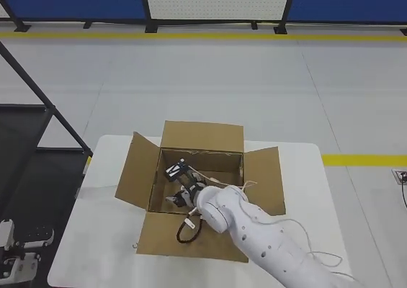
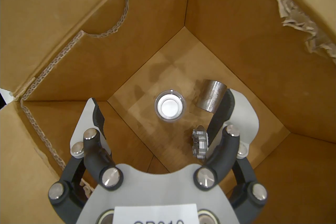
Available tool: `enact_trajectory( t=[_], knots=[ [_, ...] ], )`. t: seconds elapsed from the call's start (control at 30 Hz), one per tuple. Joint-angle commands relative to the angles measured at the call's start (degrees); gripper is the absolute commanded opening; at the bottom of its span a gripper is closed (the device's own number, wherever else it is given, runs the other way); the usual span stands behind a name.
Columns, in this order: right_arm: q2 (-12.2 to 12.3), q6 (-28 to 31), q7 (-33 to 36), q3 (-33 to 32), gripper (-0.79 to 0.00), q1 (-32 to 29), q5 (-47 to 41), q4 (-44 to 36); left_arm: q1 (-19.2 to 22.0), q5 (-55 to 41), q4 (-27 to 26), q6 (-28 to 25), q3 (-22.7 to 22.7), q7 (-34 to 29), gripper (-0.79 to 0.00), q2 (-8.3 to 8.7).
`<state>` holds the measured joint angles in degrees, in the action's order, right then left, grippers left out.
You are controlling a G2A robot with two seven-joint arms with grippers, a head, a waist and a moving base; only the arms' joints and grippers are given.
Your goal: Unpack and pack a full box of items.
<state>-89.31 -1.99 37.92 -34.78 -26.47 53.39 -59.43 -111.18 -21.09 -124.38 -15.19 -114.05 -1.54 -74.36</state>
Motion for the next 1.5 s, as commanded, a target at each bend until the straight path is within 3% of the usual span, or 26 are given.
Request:
enact_trajectory(
  t=[0.0,0.07,0.17,0.23,0.3,0.33,0.37,0.57,0.77,0.93,1.1,1.27,1.47],
  knots=[
    [-0.80,-0.77,0.09,0.70,0.000,0.79,0.21,2.24,0.00,-0.02,0.00,0.00,0.00,0.00,0.000,0.00],
    [-1.50,-1.18,-0.03,1.23,0.000,1.24,0.09,3.54,0.00,-0.02,0.00,0.00,0.00,0.00,0.000,0.00],
    [-2.55,-1.18,-0.49,1.72,-0.422,1.81,-0.35,5.59,0.00,-0.02,0.00,0.00,0.00,0.00,0.000,0.00],
    [-3.13,-1.12,-0.55,1.92,-0.477,2.12,-0.53,6.74,0.00,-0.02,0.00,0.00,0.00,0.00,0.000,0.00],
    [-3.63,-0.80,-0.18,2.08,-0.699,2.43,-0.61,7.81,0.00,-0.02,0.00,0.00,0.00,0.00,0.000,0.00],
    [-3.85,-0.78,-0.12,2.11,-0.767,2.53,-0.60,8.33,0.00,-0.02,0.00,0.00,0.00,0.00,0.000,0.00],
    [-4.07,-0.74,0.15,2.14,-0.785,2.62,-0.63,8.76,0.00,-0.02,0.00,0.00,0.00,0.00,0.000,0.00],
    [-4.69,-1.44,-0.47,1.34,-0.785,2.84,0.43,9.28,0.00,-0.02,0.00,0.00,0.00,0.00,0.000,0.00],
    [-3.31,-3.33,-1.60,-1.88,-0.785,0.59,3.97,2.97,0.00,-0.02,0.00,0.00,0.00,0.00,0.000,0.00],
    [0.15,-3.11,-1.58,-8.18,-0.785,-6.40,9.51,-12.61,0.00,-0.02,0.00,0.00,0.00,0.00,0.000,0.00],
    [4.01,-3.17,1.17,-15.71,-0.785,-18.05,20.11,-32.41,0.00,-0.02,0.00,0.00,0.00,0.00,0.000,0.00],
    [6.16,-5.04,0.07,-21.41,-0.785,-29.63,28.50,-48.85,0.00,-0.02,0.00,0.00,0.00,0.00,0.000,0.00],
    [6.25,-5.34,-0.19,-21.72,-0.785,-30.35,28.87,-49.62,0.00,-0.02,0.00,0.00,0.00,0.00,0.000,0.00]
  ],
)
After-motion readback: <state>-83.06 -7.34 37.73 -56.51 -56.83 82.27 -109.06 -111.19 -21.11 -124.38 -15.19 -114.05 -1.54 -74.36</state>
